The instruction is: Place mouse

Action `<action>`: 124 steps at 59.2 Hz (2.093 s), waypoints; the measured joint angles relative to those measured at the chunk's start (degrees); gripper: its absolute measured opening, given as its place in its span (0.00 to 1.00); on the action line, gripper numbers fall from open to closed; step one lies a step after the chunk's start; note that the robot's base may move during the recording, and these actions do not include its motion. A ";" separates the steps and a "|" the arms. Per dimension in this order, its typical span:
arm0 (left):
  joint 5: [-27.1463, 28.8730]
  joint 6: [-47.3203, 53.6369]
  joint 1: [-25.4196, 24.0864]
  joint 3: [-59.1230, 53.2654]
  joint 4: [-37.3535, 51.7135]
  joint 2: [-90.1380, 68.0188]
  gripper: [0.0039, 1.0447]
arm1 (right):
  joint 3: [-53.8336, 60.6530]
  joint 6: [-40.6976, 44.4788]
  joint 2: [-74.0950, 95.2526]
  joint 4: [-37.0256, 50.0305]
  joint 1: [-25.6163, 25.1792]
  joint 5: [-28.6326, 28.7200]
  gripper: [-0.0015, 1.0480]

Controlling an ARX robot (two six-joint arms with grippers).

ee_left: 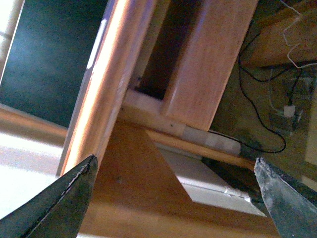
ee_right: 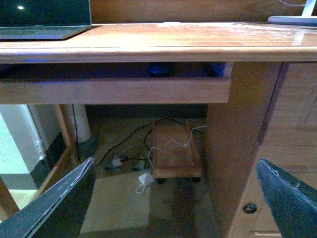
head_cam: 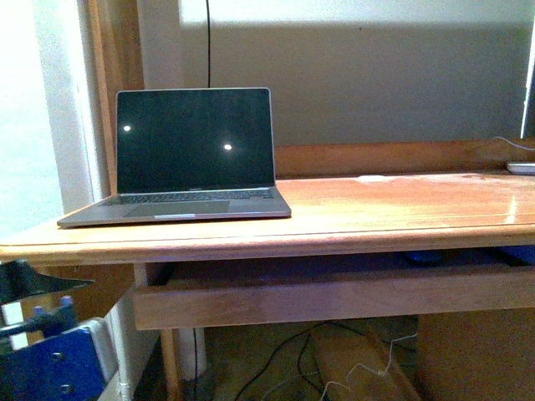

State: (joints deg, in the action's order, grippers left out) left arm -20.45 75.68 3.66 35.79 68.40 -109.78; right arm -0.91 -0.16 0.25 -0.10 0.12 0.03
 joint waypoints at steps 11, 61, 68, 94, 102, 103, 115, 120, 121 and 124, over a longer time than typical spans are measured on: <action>-2.10 6.73 0.55 11.06 -1.25 -9.62 0.93 | 0.00 0.00 0.00 0.00 0.00 0.00 0.93; -10.51 -2.34 2.29 16.28 -51.52 1.60 0.93 | 0.00 0.00 0.00 0.00 0.00 0.00 0.93; -17.35 -9.66 1.51 11.02 -57.20 8.72 0.93 | 0.00 0.00 0.00 0.00 0.00 0.00 0.93; -3.91 -63.78 6.95 -9.77 -45.81 41.86 0.83 | 0.00 0.00 0.00 0.00 0.00 0.00 0.93; 22.84 -70.90 8.04 -17.86 -25.97 47.34 0.65 | -0.90 -2.08 3.26 -1.25 2.36 -8.87 0.93; 25.97 -71.84 7.63 -18.84 -24.55 48.04 0.61 | -1.51 -2.80 5.57 -0.35 2.82 -12.07 0.93; 28.48 -74.53 4.96 -24.98 -24.09 54.01 0.31 | -9.99 -2.51 31.41 19.63 1.25 -15.02 0.93; 27.56 -74.88 3.98 -26.53 -25.00 56.61 0.17 | -14.73 -0.55 41.40 27.06 2.05 -14.45 0.93; 27.39 -74.90 3.85 -26.73 -25.16 56.96 0.16 | -15.28 -0.26 42.49 27.76 2.25 -14.32 0.93; 26.97 -74.97 3.17 -27.69 -25.88 58.75 0.07 | -18.43 1.11 48.09 29.94 3.48 -13.33 0.93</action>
State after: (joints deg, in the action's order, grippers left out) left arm 6.52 0.71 6.83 8.10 42.52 -51.03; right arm -19.33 0.95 48.34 29.85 3.60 -13.30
